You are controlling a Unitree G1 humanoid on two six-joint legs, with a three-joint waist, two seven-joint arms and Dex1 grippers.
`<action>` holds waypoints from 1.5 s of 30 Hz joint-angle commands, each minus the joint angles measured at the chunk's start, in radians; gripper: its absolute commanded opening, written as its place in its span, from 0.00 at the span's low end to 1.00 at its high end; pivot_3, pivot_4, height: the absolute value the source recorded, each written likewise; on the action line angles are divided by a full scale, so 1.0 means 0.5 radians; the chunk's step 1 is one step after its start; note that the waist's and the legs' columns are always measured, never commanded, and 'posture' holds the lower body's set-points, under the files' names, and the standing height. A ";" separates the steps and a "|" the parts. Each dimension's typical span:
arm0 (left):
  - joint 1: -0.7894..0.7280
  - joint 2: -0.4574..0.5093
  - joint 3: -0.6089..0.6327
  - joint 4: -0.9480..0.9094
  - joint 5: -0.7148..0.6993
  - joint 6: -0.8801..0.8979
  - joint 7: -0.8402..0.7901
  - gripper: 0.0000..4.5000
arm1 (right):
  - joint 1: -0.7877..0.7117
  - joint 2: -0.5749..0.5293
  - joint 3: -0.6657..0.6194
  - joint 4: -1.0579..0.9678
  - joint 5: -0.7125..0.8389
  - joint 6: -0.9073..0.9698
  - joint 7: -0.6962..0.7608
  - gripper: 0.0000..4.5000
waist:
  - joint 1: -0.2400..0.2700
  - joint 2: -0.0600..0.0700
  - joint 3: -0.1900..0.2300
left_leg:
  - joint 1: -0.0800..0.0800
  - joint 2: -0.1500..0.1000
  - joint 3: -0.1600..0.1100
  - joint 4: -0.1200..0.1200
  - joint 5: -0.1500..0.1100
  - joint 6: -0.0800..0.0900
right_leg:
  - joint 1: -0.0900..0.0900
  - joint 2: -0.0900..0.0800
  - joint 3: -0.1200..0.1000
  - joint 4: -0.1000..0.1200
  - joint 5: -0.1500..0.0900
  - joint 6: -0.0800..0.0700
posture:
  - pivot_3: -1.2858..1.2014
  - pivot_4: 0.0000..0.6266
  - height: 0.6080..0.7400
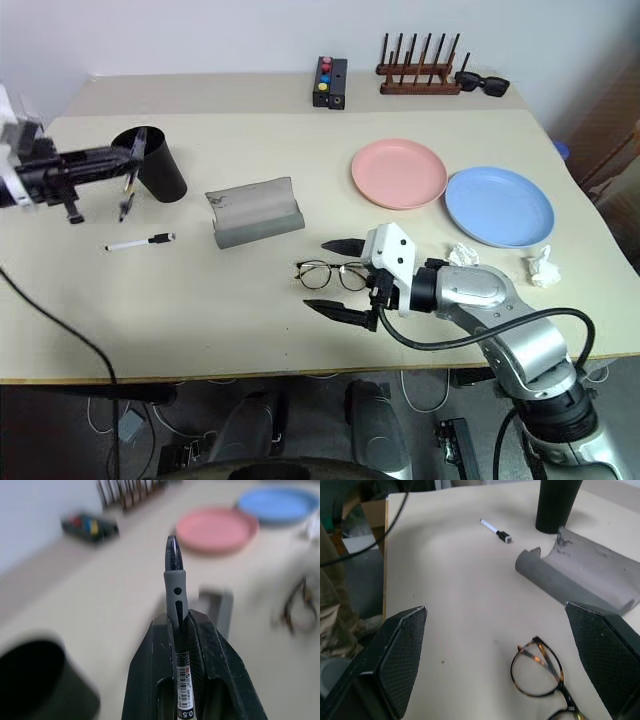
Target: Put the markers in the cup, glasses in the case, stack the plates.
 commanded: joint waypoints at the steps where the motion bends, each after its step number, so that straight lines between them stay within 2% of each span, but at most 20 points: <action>1: -0.204 -0.092 0.038 0.062 0.134 -0.204 0.347 0.01 | -0.093 0.054 0.003 0.014 -0.005 -0.063 0.004 1.00 | 0.000 0.000 0.000 | 0.000 0.000 0.000 0.001 0.000 0.000 | 0.000 0.000 0.000 0.001 0.000 0.000 | 0.52 0.24 0.96; 5: -0.407 -0.225 -0.004 0.287 0.400 -0.564 0.740 0.01 | -0.114 0.096 0.037 0.049 -0.039 -0.091 0.015 1.00 | 0.000 0.000 0.000 | 0.000 -0.001 -0.001 0.001 0.000 0.000 | 0.000 0.000 0.000 0.001 0.000 0.000 | 0.52 0.24 0.96; 8: -0.498 -0.252 -0.013 0.521 0.615 -0.837 1.032 0.01 | -0.099 0.114 0.056 0.040 -0.050 -0.100 0.013 1.00 | -0.009 0.000 0.000 | 0.000 -0.002 -0.001 0.001 0.000 0.000 | 0.000 -0.001 0.000 0.001 0.001 0.000 | 0.52 0.24 0.96; 12: -0.516 -0.324 0.017 0.701 0.653 -1.007 1.204 0.01 | -0.083 0.143 0.075 0.023 -0.056 -0.107 -0.009 1.00 | -0.008 0.000 0.000 | 0.000 -0.002 -0.001 0.000 0.000 0.000 | 0.000 -0.001 0.000 0.001 0.001 0.000 | 0.52 0.24 0.96; 19: -0.391 -0.489 0.041 0.870 0.628 -1.199 1.317 0.01 | -0.113 0.245 0.123 -0.007 -0.051 -0.113 -0.054 1.00 | 0.002 -0.001 0.000 | 0.000 -0.003 -0.001 0.001 0.000 0.000 | 0.000 -0.003 0.000 0.002 0.002 0.002 | 0.52 0.24 0.96; 25: -0.447 -0.592 0.053 1.109 0.612 -1.397 1.384 0.01 | -0.310 0.626 0.083 0.100 -0.099 -0.148 -0.397 1.00 | -0.009 -0.001 -0.001 | 0.000 -0.003 -0.002 0.001 0.000 0.000 | 0.000 -0.002 0.000 0.002 0.002 0.002 | 0.52 0.24 0.96; 30: -0.489 -0.659 0.035 1.247 0.597 -1.489 1.365 0.01 | -0.480 0.827 0.034 0.199 -0.100 -0.138 -0.585 1.00 | -0.005 -0.001 -0.001 | 0.000 -0.003 -0.002 0.001 0.000 0.000 | 0.000 -0.003 0.000 0.002 0.002 0.002 | 0.52 0.24 0.96; 35: -0.509 -0.696 0.033 1.377 0.595 -1.551 1.391 0.01 | -0.563 0.906 0.016 0.267 -0.126 -0.174 -0.650 1.00 | -0.002 -0.001 -0.001 | -0.001 -0.005 -0.003 0.000 0.000 0.000 | 0.000 -0.004 -0.001 0.002 0.003 0.004 | 0.52 0.24 0.96; 45: -0.501 -0.776 0.032 1.429 0.546 -1.585 1.389 0.01 | -0.564 0.923 0.035 0.302 -0.157 -0.246 -0.656 1.00 | -0.011 -0.001 -0.001 | -0.001 -0.005 -0.003 0.000 0.000 0.000 | 0.000 -0.004 -0.001 0.002 0.003 0.004 | 0.52 0.24 0.96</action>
